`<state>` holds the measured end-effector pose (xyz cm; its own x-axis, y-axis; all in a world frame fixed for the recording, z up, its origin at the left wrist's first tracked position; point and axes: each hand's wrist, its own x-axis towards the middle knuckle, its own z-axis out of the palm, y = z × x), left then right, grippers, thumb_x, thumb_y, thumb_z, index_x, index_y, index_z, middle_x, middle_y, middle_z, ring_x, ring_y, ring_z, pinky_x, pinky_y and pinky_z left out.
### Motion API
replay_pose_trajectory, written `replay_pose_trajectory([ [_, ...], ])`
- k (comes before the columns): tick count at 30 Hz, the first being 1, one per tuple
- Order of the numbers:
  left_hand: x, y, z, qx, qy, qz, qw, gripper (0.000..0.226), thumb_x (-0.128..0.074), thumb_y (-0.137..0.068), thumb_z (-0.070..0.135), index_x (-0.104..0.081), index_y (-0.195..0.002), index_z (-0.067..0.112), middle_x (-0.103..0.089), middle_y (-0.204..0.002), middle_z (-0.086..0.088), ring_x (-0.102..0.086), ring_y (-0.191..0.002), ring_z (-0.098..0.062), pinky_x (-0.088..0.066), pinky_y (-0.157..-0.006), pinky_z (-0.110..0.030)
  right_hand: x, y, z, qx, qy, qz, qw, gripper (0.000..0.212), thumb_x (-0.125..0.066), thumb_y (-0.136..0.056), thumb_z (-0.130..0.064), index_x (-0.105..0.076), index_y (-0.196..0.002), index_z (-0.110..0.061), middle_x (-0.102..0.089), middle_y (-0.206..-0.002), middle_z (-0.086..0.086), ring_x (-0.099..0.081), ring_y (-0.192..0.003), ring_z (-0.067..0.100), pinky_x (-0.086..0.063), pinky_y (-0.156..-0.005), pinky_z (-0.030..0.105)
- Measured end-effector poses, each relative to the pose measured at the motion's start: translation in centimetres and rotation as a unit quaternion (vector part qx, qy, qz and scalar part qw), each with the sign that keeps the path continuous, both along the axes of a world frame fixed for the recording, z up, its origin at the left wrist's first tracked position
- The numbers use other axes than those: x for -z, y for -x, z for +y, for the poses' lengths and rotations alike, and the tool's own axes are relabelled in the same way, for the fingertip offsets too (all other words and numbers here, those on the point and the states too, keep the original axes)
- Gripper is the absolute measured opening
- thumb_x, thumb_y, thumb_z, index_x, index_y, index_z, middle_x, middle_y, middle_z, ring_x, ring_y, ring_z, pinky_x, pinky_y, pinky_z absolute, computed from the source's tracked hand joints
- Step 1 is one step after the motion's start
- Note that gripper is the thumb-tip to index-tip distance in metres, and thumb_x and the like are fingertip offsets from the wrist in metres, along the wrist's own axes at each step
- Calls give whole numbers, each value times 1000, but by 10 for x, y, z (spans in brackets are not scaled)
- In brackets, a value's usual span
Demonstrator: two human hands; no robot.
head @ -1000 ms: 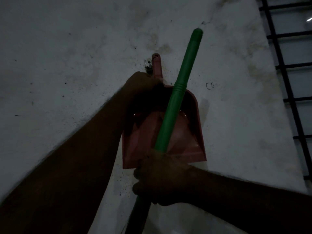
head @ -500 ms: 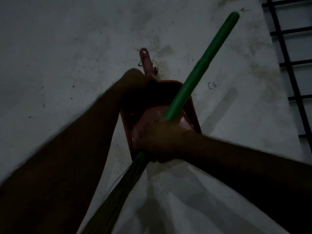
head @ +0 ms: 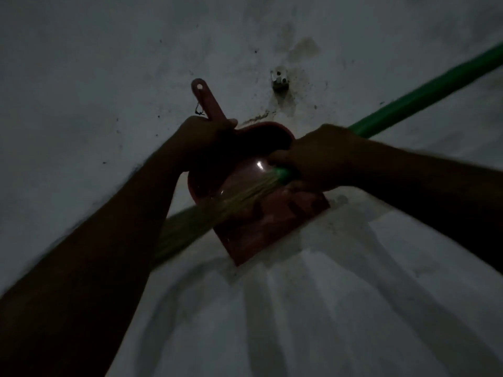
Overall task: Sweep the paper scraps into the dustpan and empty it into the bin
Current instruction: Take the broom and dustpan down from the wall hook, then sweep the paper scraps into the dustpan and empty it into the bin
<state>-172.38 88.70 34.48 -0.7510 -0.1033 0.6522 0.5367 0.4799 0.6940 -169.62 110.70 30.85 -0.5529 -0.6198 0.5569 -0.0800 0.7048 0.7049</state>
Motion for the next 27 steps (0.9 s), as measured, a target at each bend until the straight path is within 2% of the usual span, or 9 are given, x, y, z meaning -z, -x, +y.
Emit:
replay_pose_trajectory([
  [3,10,-6,-23,-8,-33,9,999,48,-69,-79,51,-67,-107,12,-71,-100,-4,-69,-81,-17,-50,-59,-25,8,6,-4,-28,39,6,999,69,-47,-90,-70,-34,-148,-33,-65,-104,3,-46,-71,18,-38,-61,29],
  [6,16,-22,-40,-59,-80,49,994,57,-67,-77,60,-67,-107,12,-71,-98,-1,-70,-81,-15,-54,-65,-27,14,5,-21,-81,49,20,995,61,-46,-92,-64,-39,-140,-28,-56,-84,5,-45,-64,22,-36,-58,29],
  [9,25,-45,-59,-88,-113,92,985,46,-67,-81,52,-67,-102,11,-73,-92,-1,-73,-77,-14,-57,-65,-25,17,3,-50,-140,82,-68,984,62,-38,-86,-65,-45,-128,-20,-57,-93,8,-49,-71,24,-38,-63,32],
  [12,28,-72,-79,-152,-91,126,976,41,-67,-84,47,-66,-107,12,-73,-96,0,-72,-80,-10,-59,-70,-23,23,1,-84,-218,107,-126,962,52,-56,-90,-54,-46,-125,-17,-60,-101,8,-48,-68,18,-39,-63,31],
  [16,41,-117,-108,-256,-25,153,954,52,-64,-88,43,-53,-129,12,-67,-107,4,-67,-83,-1,-52,-59,-10,39,-12,-128,-299,122,-140,936,46,-61,-89,-41,-48,-126,-18,-42,-75,-5,-38,-60,11,-34,-57,29],
  [18,58,-143,-123,-303,-3,148,942,56,-64,-88,42,-47,-134,15,-64,-110,5,-66,-84,0,-50,-61,-10,52,-25,-151,-340,128,-158,918,43,-61,-87,-40,-51,-123,-19,-37,-73,-7,-39,-61,12,-35,-58,29],
  [21,89,-182,-152,-387,4,139,912,55,-68,-84,44,-55,-126,10,-65,-99,5,-63,-73,5,-47,-57,-9,82,-49,-189,-399,126,-204,885,41,-63,-86,-49,-57,-116,-22,-39,-72,-8,-46,-66,16,-39,-62,30],
  [24,126,-223,-182,-430,-29,100,897,66,-73,-75,52,-59,-121,7,-69,-97,1,-66,-79,-4,-50,-60,-12,123,-73,-228,-444,112,-257,851,38,-63,-84,-55,-61,-108,-25,-45,-73,-9,-53,-70,17,-45,-65,30],
  [27,176,-260,-211,-470,-65,39,880,45,-71,-81,45,-62,-107,10,-65,-82,9,-62,-68,3,-49,-57,-11,169,-98,-267,-455,82,-324,825,40,-64,-83,-56,-62,-111,-27,-51,-79,-6,-57,-76,18,-50,-70,32],
])
